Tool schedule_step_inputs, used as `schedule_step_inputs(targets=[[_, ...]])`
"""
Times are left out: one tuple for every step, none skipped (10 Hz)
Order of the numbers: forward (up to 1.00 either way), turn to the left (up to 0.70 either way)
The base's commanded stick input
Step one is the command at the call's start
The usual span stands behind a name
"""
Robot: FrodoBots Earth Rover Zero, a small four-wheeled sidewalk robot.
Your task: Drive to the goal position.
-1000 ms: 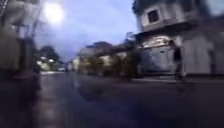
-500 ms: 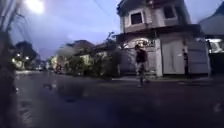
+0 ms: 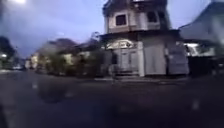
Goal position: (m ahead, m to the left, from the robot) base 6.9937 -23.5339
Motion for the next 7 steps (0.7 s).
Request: schedule_step_inputs(targets=[[0.0, -0.7], [0.0, -0.7], [0.0, -0.7], [0.0, -0.7], [0.0, -0.7], [0.0, -0.7], [0.0, -0.7]])
